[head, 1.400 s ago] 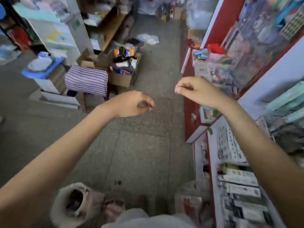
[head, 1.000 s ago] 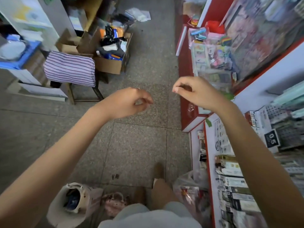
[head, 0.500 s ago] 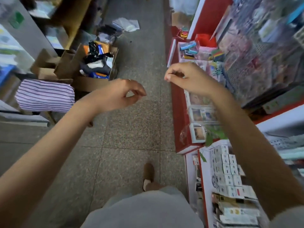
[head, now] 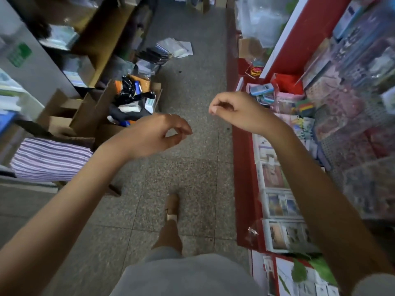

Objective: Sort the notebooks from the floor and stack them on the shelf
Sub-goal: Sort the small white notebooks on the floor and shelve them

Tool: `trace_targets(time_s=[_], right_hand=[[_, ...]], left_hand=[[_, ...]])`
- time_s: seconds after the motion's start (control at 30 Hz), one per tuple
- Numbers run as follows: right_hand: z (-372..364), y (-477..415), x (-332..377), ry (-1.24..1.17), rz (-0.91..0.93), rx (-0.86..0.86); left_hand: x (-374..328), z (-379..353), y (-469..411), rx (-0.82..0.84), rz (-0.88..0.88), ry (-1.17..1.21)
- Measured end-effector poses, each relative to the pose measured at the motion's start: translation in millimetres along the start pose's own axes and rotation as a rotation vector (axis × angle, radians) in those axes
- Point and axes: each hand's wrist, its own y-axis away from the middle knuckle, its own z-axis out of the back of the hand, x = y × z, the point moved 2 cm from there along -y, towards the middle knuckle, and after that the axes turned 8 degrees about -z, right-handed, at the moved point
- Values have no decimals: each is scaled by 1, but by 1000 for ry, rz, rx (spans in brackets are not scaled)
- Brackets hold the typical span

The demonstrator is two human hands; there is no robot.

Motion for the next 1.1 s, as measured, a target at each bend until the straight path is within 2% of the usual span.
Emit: trace_targets(time_s=[0.33, 0.5, 0.63, 0.9, 1.1], right_hand=[[38, -190, -16, 6, -57, -69], [64, -265, -50, -69, -101, -84], [80, -335, -82, -17, -109, -67], [135, -490, -143, -86, -71, -23], [172, -604, -164, -117, -37, 13]], left_hand=[[158, 89, -111, 28, -20, 8], [221, 114, -175, 1, -48, 30], [277, 127, -232, 3, -66, 14], [381, 165, -355, -24, 18, 41], [450, 209, -428, -99, 65, 74]])
